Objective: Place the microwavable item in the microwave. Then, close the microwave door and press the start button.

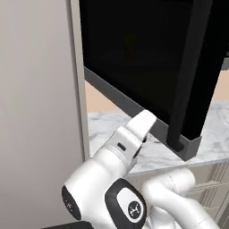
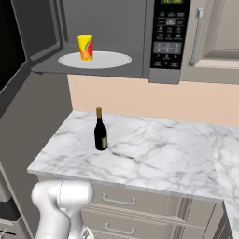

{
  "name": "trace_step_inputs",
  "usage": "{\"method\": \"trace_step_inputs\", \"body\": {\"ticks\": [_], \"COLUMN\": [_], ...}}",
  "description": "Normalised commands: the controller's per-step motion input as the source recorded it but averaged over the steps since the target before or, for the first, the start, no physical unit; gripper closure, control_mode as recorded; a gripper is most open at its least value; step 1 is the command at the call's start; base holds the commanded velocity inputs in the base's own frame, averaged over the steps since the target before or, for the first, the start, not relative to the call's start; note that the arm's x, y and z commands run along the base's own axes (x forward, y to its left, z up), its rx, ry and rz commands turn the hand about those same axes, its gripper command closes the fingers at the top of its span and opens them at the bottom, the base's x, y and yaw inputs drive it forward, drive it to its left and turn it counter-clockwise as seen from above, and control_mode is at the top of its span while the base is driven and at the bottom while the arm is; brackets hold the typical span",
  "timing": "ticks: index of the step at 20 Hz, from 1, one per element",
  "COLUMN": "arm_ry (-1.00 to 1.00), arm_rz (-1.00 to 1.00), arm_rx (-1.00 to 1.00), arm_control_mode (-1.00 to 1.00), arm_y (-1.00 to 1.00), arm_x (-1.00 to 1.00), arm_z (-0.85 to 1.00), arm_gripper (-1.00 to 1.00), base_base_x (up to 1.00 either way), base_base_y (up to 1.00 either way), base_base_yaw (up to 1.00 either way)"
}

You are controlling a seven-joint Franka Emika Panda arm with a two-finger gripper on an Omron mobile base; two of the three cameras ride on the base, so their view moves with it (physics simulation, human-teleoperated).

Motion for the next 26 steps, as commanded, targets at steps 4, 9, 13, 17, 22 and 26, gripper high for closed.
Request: {"method": "trace_step_inputs", "body": {"ticks": [4, 9, 13, 17, 22, 26], "arm_ry": [-0.05, 0.0, 0.01, 0.12, 0.22, 0.17], "arm_rz": [0.0, 0.0, 0.03, 0.12, 0.21, 0.3], "arm_rx": [0.23, 0.21, 0.08, 0.0, -0.04, -0.04], "arm_control_mode": [-1.0, -1.0, -1.0, -1.0, -1.0, -1.0], "arm_y": [-1.0, -1.0, -0.99, -0.75, -0.29, 0.0], "arm_x": [-0.19, -0.08, 0.0, 0.11, 0.52, 0.84], "arm_z": [0.35, 0.29, 0.19, 0.0, 0.0, 0.01], "arm_gripper": [-1.0, -1.0, -1.0, -1.0, -1.0, -1.0], "base_base_x": [0.0, 0.0, 0.0, 0.0, 0.0, 0.0], "base_base_y": [0.0, 0.0, 0.0, 0.0, 0.0, 0.0], "base_base_yaw": [0.0, 0.0, 0.0, 0.0, 0.0, 0.0]}}
